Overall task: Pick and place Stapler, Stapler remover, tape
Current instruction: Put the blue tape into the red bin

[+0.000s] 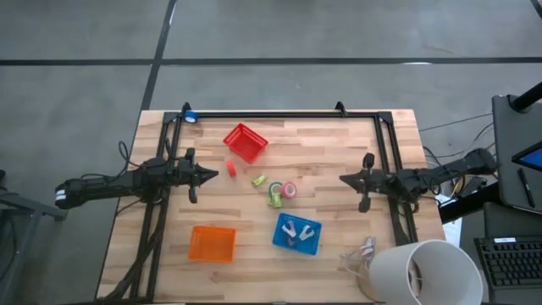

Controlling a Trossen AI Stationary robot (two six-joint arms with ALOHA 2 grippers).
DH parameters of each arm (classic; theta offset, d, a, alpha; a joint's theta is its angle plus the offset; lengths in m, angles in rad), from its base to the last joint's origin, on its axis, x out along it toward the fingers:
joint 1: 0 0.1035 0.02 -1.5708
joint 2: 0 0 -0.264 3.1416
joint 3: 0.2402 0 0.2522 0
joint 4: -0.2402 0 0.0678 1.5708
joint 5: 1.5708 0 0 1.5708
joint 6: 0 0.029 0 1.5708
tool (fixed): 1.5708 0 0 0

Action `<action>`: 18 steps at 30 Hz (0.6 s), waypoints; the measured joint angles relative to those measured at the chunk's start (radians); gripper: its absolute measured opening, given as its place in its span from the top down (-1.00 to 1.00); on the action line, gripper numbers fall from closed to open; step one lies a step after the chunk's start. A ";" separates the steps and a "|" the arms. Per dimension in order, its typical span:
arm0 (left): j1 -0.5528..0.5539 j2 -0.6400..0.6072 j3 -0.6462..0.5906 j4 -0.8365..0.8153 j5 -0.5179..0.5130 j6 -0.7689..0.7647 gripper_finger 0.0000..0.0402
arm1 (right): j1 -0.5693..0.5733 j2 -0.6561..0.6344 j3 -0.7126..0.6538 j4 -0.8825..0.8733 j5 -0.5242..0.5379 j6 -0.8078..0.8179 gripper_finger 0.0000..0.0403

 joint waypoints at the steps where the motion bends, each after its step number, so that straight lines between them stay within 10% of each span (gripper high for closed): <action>1: 0.000 0.000 0.000 0.000 0.000 0.000 0.95 | 0.000 -0.016 0.000 -0.005 0.000 -0.023 0.96; 18: 0.000 0.000 0.000 0.000 0.000 0.000 0.95 | 0.000 -0.016 0.000 -0.026 -0.003 -0.077 0.96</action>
